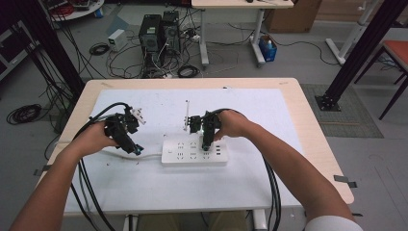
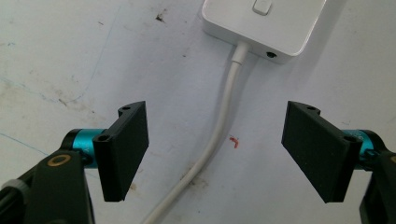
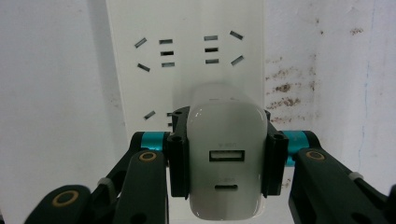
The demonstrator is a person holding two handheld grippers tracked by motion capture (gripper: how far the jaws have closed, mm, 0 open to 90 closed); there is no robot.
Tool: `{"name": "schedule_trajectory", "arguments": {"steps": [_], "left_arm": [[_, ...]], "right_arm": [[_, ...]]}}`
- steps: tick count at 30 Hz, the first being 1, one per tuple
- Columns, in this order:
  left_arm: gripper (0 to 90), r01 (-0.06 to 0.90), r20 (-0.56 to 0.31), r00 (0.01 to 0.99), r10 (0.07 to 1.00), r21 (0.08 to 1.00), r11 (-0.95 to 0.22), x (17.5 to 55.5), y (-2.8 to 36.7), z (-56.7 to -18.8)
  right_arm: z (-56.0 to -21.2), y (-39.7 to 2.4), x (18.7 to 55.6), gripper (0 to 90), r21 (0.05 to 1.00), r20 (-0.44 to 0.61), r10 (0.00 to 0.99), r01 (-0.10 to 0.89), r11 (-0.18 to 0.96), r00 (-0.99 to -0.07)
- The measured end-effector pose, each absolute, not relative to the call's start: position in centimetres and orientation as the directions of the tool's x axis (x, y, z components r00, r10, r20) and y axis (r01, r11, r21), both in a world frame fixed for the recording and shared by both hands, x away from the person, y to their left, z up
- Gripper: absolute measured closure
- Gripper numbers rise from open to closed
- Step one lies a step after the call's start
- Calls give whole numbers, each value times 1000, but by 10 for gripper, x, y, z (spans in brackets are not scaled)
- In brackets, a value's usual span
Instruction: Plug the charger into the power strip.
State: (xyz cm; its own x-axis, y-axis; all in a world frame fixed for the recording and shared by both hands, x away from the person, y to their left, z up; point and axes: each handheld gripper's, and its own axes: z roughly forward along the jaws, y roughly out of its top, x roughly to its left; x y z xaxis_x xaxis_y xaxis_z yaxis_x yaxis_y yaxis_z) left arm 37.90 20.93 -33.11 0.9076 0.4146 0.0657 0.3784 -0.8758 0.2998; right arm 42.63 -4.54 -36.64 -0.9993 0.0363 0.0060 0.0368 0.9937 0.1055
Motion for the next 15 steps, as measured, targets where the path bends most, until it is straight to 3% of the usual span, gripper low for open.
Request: {"name": "schedule_trajectory", "arguments": {"steps": [15], "left_arm": [[232,387,81,898,432,323,-864,378,206,-329]], "right_arm": [[-370,-39,412,628,78,-84,-7,-14,997,-996]]}}
